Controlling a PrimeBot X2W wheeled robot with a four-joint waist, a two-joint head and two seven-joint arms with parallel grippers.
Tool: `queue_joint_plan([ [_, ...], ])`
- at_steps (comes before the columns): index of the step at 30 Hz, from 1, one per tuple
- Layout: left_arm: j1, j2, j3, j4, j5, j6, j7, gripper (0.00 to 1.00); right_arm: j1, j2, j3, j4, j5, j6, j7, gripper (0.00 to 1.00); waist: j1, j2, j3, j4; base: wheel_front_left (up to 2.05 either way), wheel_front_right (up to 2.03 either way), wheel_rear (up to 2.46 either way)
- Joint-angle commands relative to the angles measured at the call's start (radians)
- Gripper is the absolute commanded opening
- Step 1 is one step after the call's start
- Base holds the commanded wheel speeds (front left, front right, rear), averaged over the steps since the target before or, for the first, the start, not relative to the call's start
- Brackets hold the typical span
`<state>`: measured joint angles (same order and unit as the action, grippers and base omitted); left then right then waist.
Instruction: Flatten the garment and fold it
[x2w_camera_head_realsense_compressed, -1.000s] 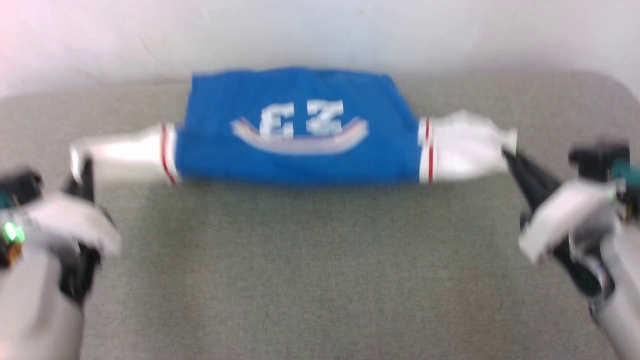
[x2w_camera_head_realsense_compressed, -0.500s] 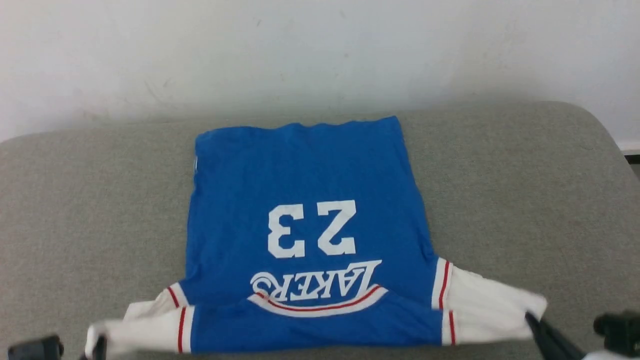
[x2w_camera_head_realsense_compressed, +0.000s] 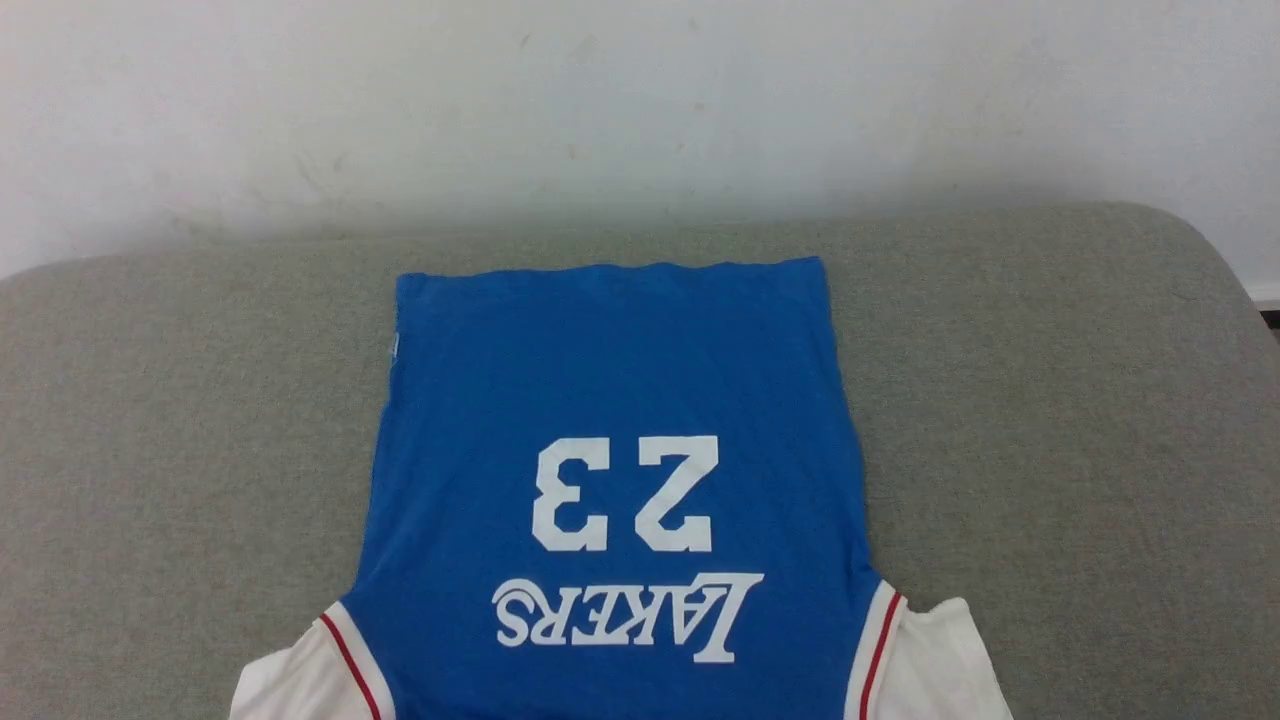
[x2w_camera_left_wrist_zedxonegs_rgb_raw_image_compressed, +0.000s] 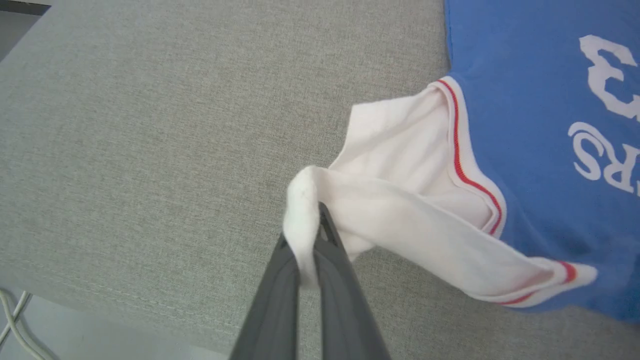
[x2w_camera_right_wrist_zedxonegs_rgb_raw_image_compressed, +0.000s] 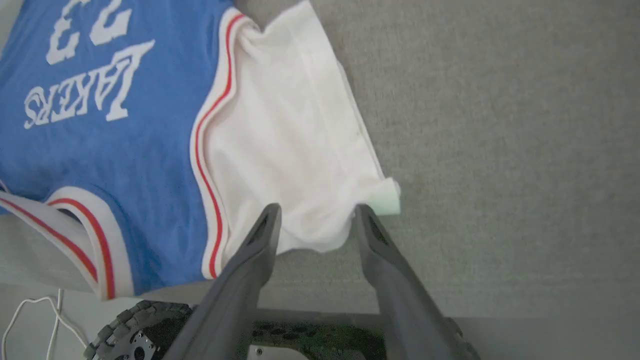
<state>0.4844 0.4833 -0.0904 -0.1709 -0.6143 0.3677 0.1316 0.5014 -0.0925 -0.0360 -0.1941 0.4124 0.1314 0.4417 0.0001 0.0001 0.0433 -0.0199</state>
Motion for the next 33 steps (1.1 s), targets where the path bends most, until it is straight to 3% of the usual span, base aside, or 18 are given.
queue_joint_plan([
  [1,-0.005,-0.007,0.001,-0.008,0.008,0.007,-0.014,0.0,-0.037,-0.002,-0.008,-0.028,-0.001,-0.001,-0.039,1.0,-0.0001,-0.0001,0.007,0.013,0.0,0.0,0.0],
  [5,-0.038,-0.015,-0.007,-0.024,0.016,0.006,-0.032,0.0,-0.133,0.005,-0.057,-0.068,-0.003,-0.001,-0.135,1.0,-0.0001,-0.0001,0.028,0.037,0.0,0.0,0.0],
  [9,-0.082,-0.025,-0.016,-0.046,0.03,0.006,-0.054,0.0,-0.313,0.01,-0.089,0.014,-0.021,-0.001,-0.193,1.0,-0.0001,-0.0001,0.068,0.066,0.0,0.0,0.0],
  [19,-0.235,-0.06,-0.086,-0.095,0.074,-0.016,-0.091,0.0,-0.958,-0.031,-0.102,0.572,-0.054,-0.001,-0.249,1.0,-0.0001,-0.0001,0.221,0.179,0.0,0.0,0.0],
  [26,-0.366,-0.121,-0.152,-0.075,0.071,-0.06,-0.117,0.0,-1.286,-0.115,-0.089,0.912,-0.123,-0.001,-0.151,1.0,-0.0001,-0.0001,0.328,0.264,0.0,0.0,0.0],
  [33,-0.433,-0.152,-0.181,-0.045,0.071,-0.094,-0.159,0.0,-1.468,-0.15,-0.071,1.095,-0.151,-0.001,-0.021,1.0,-0.0001,-0.0001,0.397,0.313,0.0,0.0,0.0],
])
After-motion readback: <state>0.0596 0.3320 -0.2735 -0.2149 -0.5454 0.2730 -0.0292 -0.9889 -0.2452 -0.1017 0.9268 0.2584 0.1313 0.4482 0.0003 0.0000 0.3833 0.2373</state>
